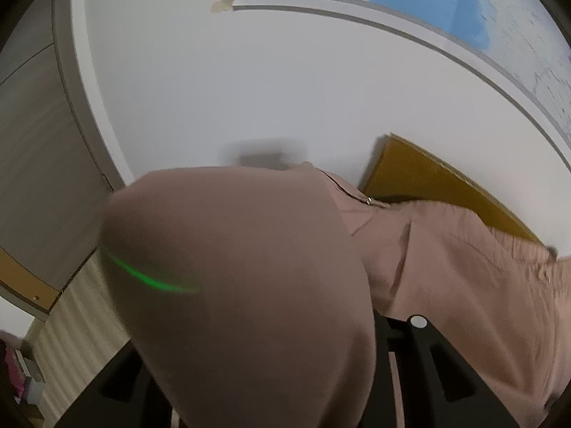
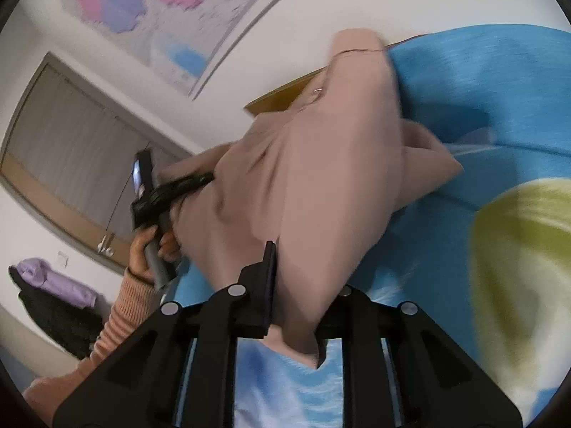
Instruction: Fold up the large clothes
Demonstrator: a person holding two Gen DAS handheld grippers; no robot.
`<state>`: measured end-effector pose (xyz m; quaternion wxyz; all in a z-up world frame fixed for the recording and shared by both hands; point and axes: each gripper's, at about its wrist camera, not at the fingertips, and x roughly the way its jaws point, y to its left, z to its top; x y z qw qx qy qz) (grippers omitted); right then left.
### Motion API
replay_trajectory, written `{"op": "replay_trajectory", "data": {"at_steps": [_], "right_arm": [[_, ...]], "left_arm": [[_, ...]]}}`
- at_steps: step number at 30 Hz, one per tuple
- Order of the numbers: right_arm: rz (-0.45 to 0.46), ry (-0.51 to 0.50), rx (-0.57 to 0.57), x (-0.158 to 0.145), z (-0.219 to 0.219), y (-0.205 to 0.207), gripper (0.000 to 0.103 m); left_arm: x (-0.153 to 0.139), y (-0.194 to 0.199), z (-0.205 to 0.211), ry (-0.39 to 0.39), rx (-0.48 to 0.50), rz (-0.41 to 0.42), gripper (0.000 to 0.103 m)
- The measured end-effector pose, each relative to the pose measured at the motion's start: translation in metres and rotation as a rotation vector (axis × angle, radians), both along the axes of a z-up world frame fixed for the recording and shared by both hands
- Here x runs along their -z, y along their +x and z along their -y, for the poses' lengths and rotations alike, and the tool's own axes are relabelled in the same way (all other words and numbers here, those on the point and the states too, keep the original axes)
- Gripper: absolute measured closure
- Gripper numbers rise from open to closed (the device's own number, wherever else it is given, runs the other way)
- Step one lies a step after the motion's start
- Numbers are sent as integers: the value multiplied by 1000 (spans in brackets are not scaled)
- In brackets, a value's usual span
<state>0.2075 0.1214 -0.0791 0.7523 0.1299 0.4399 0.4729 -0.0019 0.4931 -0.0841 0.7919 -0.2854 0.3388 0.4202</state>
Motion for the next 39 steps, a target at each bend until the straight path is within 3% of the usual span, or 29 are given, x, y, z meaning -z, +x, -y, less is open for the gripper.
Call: {"op": "replay_trajectory", "data": {"at_steps": [2,7,12,18,26,28,33,35,36,39], "right_arm": [[24,-31,2,1,-4,-1,89],[-21,-18,26,11,4,7,90],[-27,-25,37,8,2,8,88],[17,-64,54,4,6,6,79],[31,-82,60,3,5,7,77],[45,-97,63,1,5,5,74],[111,-143,71,-9,5,-1,70],[144,-162,74,-15,6,-4,67],[160,-170,79,-18,7,-5,61],[209,-192,80,-25,11,-10,58]], "left_arm": [[0,-4,-2,-10,-16,13,80],[9,-3,3,-7,0,-34,71],[9,-13,5,-5,-3,-28,70],[5,-12,20,60,-18,-62,58],[-9,-21,41,141,-32,-59,55],[-13,-25,47,165,-39,-60,47],[-17,-27,57,211,-46,-69,41],[-25,-35,66,236,-51,-61,34],[-28,-37,70,252,-53,-59,25],[-38,-39,84,308,-33,-41,24]]}}
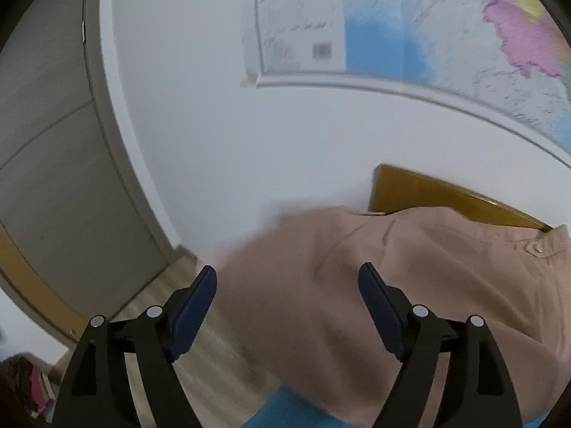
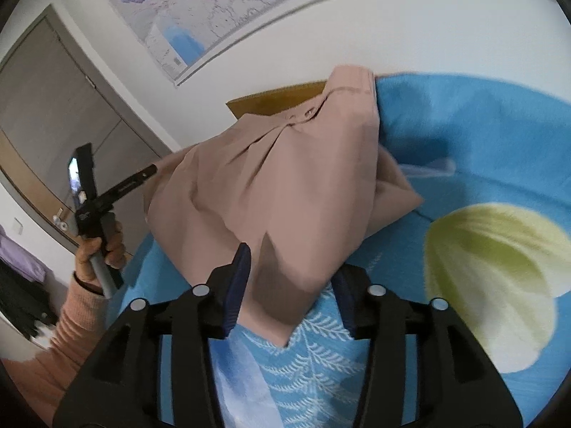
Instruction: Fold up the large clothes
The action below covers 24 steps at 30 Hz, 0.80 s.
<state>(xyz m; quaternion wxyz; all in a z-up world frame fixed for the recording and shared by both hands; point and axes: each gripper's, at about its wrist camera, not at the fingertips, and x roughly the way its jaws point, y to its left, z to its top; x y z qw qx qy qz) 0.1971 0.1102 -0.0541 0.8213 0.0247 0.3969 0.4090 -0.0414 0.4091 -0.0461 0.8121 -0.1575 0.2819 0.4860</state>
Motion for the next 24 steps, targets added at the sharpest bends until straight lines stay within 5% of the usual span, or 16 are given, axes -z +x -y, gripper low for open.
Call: {"op": "replay_trajectory", "data": {"at_steps": [15,24], "right_arm": [[130,-19,33,-24,2,-13,58],[210,-53,-42,-43,-48,5,57]], "left_arm": [[-13,7,46,7,126,42,21],[-8,27,61,-57,270,77,19]]}}
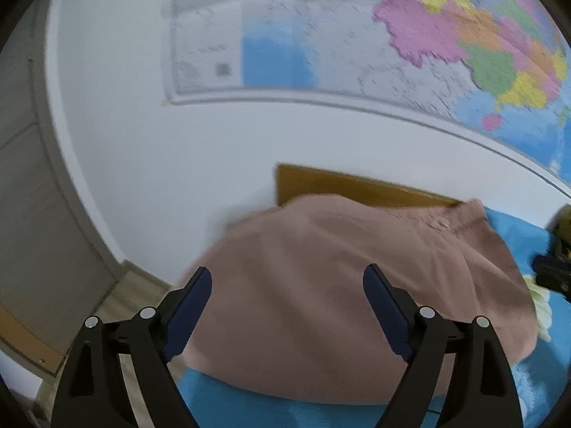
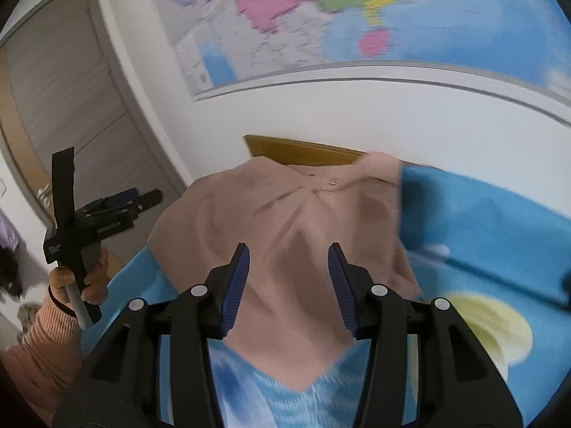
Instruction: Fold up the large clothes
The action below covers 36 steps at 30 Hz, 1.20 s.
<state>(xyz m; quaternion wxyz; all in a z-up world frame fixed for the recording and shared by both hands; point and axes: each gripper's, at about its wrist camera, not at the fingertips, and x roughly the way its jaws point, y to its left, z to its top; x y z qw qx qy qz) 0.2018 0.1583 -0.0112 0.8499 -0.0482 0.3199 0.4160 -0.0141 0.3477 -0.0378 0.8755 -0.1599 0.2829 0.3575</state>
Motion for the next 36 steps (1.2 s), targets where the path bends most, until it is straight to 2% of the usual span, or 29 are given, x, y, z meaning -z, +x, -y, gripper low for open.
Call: {"op": "replay_trajectory", "data": {"at_steps": [5,9,11,15,21,26,32,36], "right_arm": [[-69,-37,72,22,-17,38,58],[-139,-69,130,53,3,53,61],[-165,-52,138,63,17,54,65],[-143,-56,127,57,24,42,64],[-19,-15,48,32,30,-4,57],[64,-76,-40,33,20,-39,55],[49,-147,-53,59,8,-45,56],[29,-139,-46,65,10,-42,56]], "left_arm": [[24,17,-8,-85,21,-47,19],[46,20,-12,-156,32,-80,19],[51,21,-12,-155,25,-100,19],[48,21,-3,-131,31,-108,19],[31,17,28,-53,74,-84,19],[30,22,48,-62,111,-79,18],[41,28,54,-88,103,-89,17],[43,28,60,-88,92,-95,17]]}}
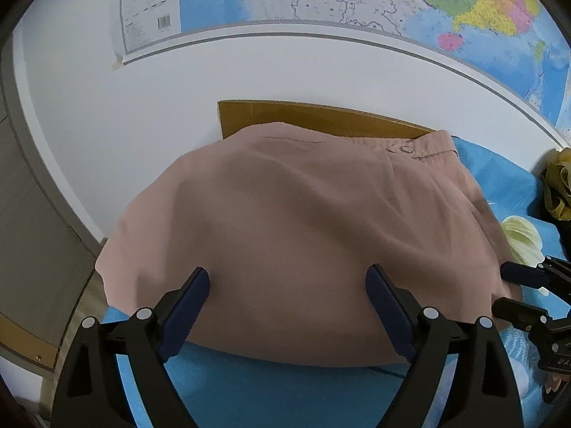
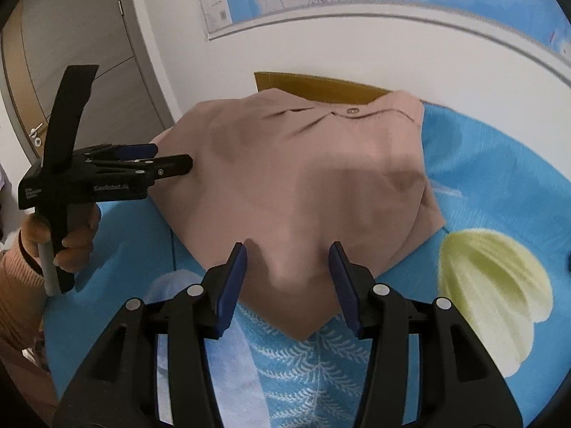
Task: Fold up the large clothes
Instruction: 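Open both tools and release the folded trousers on the sheet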
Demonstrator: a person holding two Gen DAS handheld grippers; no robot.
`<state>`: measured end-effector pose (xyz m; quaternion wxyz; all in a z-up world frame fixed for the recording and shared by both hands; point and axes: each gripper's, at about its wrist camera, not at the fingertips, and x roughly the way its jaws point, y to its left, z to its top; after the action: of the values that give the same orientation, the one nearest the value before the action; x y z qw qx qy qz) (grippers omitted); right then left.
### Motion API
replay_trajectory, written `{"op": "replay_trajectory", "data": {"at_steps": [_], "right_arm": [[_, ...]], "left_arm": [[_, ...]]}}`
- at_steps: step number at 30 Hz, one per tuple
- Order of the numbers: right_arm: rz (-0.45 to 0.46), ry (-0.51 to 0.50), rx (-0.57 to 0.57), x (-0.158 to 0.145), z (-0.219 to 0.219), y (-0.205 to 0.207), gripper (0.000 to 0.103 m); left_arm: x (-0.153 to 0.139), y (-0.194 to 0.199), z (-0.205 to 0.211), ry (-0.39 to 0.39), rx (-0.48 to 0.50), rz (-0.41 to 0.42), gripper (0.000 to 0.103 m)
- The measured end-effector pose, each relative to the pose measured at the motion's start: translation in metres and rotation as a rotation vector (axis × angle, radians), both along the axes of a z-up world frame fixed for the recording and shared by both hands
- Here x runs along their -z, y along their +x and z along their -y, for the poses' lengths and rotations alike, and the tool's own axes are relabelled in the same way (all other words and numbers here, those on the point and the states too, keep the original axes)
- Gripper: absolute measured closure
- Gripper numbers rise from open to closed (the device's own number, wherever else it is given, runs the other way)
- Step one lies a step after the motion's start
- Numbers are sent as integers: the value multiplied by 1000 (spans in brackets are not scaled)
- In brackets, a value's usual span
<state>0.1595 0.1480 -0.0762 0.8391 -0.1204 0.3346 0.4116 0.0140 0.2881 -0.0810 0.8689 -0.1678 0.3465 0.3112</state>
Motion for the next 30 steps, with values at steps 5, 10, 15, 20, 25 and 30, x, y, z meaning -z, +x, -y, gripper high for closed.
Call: {"op": "replay_trajectory", "data": {"at_steps": [5,10,15,20,25,30], "right_arm": [[-10,2,7,-1,7,-5,54],[-17,18,14,-6,13,-11,53],[-9,60,25,-17,24,-19,48],[5,75,34,-20,30,-30,45],[28,94,48,-20,36,-41,34],[76,109,57,-24,40,-54,17]], "left_arm": [[-8,-7,7,-20,-4,35,17],[-12,-13,17,-27,-12,57,17],[-18,-22,29,-42,-29,99,13],[-23,-30,43,-38,-44,133,7],[-24,-33,57,-16,-67,129,7],[-22,-42,64,-41,-108,145,7]]}}
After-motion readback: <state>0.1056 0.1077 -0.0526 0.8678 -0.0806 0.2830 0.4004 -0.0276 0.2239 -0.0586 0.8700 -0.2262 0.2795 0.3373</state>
